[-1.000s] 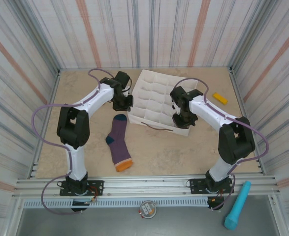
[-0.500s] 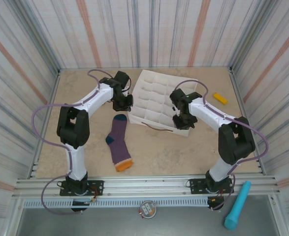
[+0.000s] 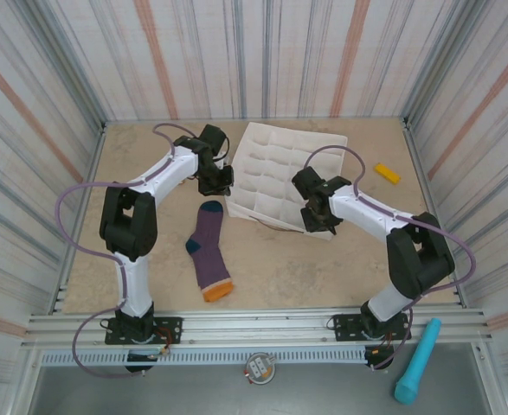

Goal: Roll the socks

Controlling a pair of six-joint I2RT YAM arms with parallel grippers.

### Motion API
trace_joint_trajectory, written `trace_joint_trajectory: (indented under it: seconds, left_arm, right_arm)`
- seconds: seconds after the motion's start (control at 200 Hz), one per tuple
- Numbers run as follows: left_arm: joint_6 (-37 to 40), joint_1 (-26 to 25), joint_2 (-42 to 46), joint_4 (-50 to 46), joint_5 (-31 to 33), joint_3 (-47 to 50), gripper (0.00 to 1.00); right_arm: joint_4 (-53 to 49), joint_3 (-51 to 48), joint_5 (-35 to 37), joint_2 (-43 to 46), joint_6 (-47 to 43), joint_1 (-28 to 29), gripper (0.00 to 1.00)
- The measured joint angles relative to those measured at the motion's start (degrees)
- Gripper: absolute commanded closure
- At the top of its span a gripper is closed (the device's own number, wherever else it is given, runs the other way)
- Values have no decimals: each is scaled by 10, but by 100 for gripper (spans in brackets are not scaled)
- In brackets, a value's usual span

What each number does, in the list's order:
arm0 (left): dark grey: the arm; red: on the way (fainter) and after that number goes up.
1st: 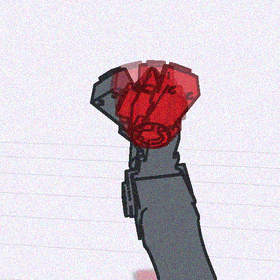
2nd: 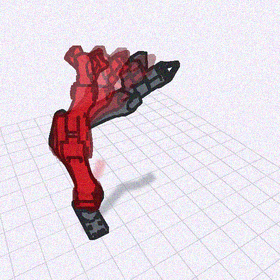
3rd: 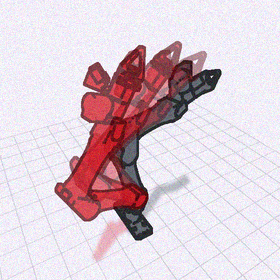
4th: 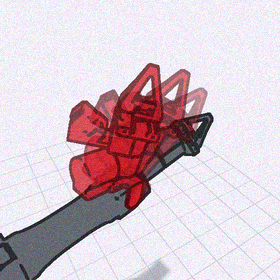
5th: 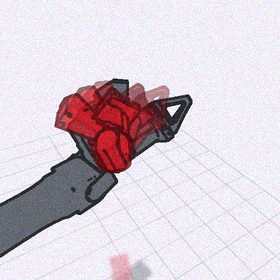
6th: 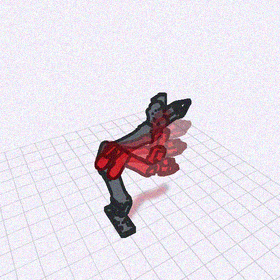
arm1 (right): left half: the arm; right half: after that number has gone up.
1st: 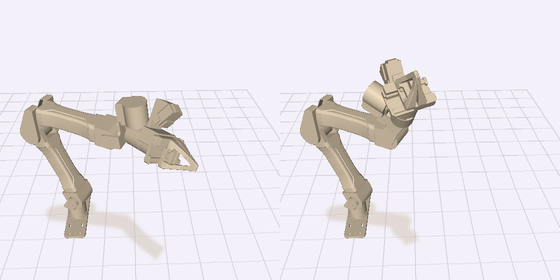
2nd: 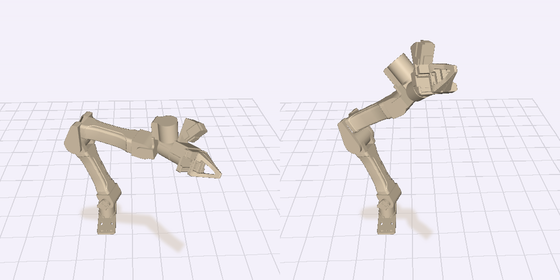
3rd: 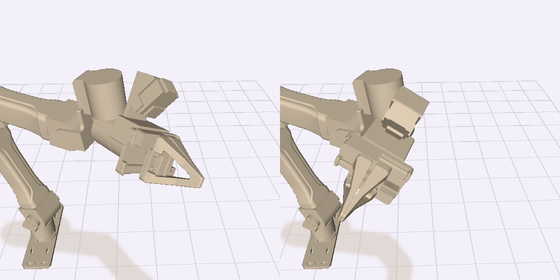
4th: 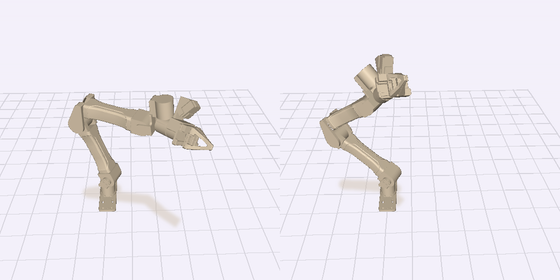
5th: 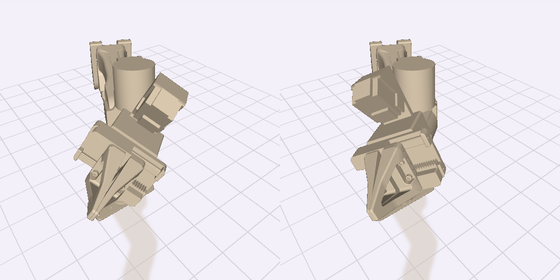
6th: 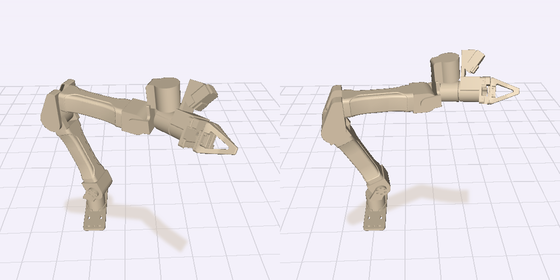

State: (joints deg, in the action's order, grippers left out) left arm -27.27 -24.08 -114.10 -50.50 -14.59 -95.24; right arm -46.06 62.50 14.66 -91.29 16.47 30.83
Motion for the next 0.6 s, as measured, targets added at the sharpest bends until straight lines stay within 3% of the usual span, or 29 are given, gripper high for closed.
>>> trace_joint_trajectory:
  seconds: [0.19, 0.601]
  left_arm:
    - [0, 0, 0, 0, -6, 0, 100]
    - [0, 0, -1, 2, -9, 0, 100]
  right_arm:
    - [-39, 35, -59, 6, -14, -32, 46]
    - [-144, 110, -137, 6, -35, -59, 44]
